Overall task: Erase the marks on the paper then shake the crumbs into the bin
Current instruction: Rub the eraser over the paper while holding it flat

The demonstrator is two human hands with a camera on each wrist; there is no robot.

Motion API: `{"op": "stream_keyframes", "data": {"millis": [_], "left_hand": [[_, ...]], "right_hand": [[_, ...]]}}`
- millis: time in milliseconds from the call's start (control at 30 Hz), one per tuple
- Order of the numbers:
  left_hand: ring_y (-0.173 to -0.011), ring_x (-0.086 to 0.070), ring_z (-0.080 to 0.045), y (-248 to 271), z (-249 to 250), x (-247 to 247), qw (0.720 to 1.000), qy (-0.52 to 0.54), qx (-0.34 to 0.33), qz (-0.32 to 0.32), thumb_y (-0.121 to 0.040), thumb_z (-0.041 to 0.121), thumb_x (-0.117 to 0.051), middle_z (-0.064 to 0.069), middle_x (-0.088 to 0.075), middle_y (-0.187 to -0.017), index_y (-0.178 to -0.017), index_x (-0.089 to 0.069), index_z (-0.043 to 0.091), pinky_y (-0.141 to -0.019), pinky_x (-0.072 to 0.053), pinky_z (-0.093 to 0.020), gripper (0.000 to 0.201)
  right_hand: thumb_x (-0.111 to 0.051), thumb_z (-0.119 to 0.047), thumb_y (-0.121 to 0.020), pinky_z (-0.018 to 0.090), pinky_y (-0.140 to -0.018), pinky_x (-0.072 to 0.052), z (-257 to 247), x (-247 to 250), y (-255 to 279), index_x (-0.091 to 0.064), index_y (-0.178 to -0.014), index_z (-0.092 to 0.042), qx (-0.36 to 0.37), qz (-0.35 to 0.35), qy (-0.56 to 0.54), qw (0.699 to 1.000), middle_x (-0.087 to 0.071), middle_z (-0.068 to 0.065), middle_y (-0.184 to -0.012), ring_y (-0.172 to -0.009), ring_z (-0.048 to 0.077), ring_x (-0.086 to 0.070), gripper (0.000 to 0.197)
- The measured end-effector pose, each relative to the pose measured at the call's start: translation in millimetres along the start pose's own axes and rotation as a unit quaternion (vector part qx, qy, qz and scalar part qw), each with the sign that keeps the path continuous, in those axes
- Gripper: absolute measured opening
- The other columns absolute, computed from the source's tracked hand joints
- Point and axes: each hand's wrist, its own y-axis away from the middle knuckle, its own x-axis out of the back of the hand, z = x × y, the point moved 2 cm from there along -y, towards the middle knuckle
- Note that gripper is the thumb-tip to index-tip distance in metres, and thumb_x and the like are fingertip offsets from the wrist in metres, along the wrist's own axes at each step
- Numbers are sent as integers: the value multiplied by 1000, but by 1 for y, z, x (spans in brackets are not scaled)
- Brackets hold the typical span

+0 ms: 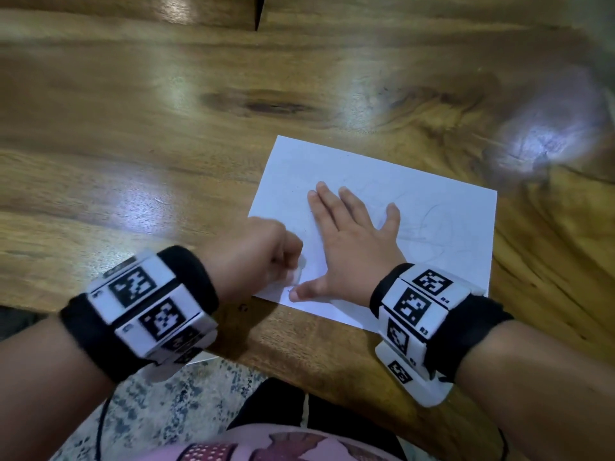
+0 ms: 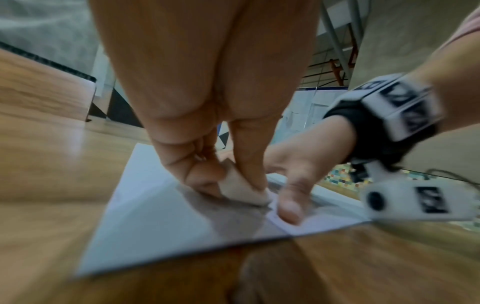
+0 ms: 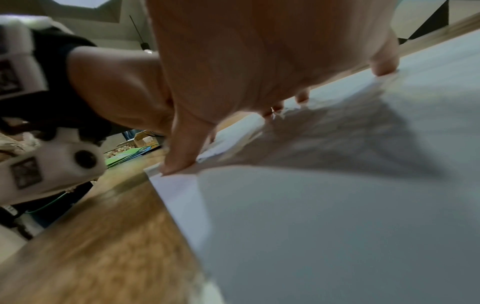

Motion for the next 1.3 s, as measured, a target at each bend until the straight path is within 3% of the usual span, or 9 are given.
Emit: {"op": "stream_keyframes", "data": {"millis": [100,233,433,533,667,833,1033,1233,1300], "left_hand": [[-70,-51,-14,-1,1,0,1000,4,1,-16,-74,15,-67,1,-57,-74,-71,-65,17,-64,-39,-25,4],[-76,-53,-19,-20,3,5,996,-9,-5,90,-75,12,-65,-1,-52,-80,-79,-66,11,-65,-33,-24,4],[-62,-45,2,9,-5,-15,999,27,-29,-21,-75,21,-67,9,-45,-69,-49,-39,34,-58,-32,-7,41],[-66,-52,-2,9,-10,-15,998,62,-12,-8,-72,20,-70,9,-51,-74,-55,-47,32,-62,-35,-9,31],[-76,-55,-3,10,-13,-12,994,104,2,-22,-70,17,-71,12,-55,-73,-61,-54,26,-64,-40,-12,22],[-59,-54,1,-6,-6,4,988,137,36,-68,-70,19,-74,14,-63,-61,-62,-60,27,-58,-42,-14,18],[-37,-46,1,-78,12,54,990,127,31,48,-70,11,-74,9,-54,-44,-87,-70,12,-40,-32,-7,17],[-71,-53,-15,-121,39,53,990,-5,29,135,-73,19,-71,4,-57,-68,-90,-69,14,-64,-37,-22,18],[-73,-53,-16,-121,39,46,990,-12,31,134,-75,17,-70,0,-59,-73,-85,-69,12,-61,-37,-19,12]], "right_hand": [[-61,-79,-60,69,-106,3,2,3,0,26,-145,-24,6,-11,3,1000,32,-13,-152,-142,14,23,134],[-71,-67,-63,66,-107,0,5,9,0,23,-146,-26,11,-28,-2,1000,30,-15,-152,-142,13,22,132],[-72,-67,-62,65,-108,1,6,7,1,21,-147,-26,20,-17,-4,1000,29,-15,-152,-142,12,20,132],[-72,-65,-63,58,-110,-4,16,11,2,15,-149,-28,30,-2,-6,1000,27,-15,-153,-142,12,16,127],[-72,-66,-62,48,-111,-10,62,28,3,4,-149,-35,-52,36,-31,998,17,-11,-156,-142,15,7,119],[-71,-65,-64,43,-111,-9,93,37,11,2,-149,-41,-48,20,-14,999,12,-15,-157,-142,13,7,114],[-66,-74,-61,51,-109,-14,85,33,7,2,-148,-42,-54,32,-11,998,8,-15,-156,-141,17,2,114],[-64,-76,-60,56,-107,-15,85,31,4,6,-147,-42,-55,24,-2,998,8,-13,-154,-140,20,2,117],[-64,-76,-60,57,-107,-16,85,30,3,7,-147,-42,-55,22,1,998,8,-12,-154,-140,21,2,117]]}}
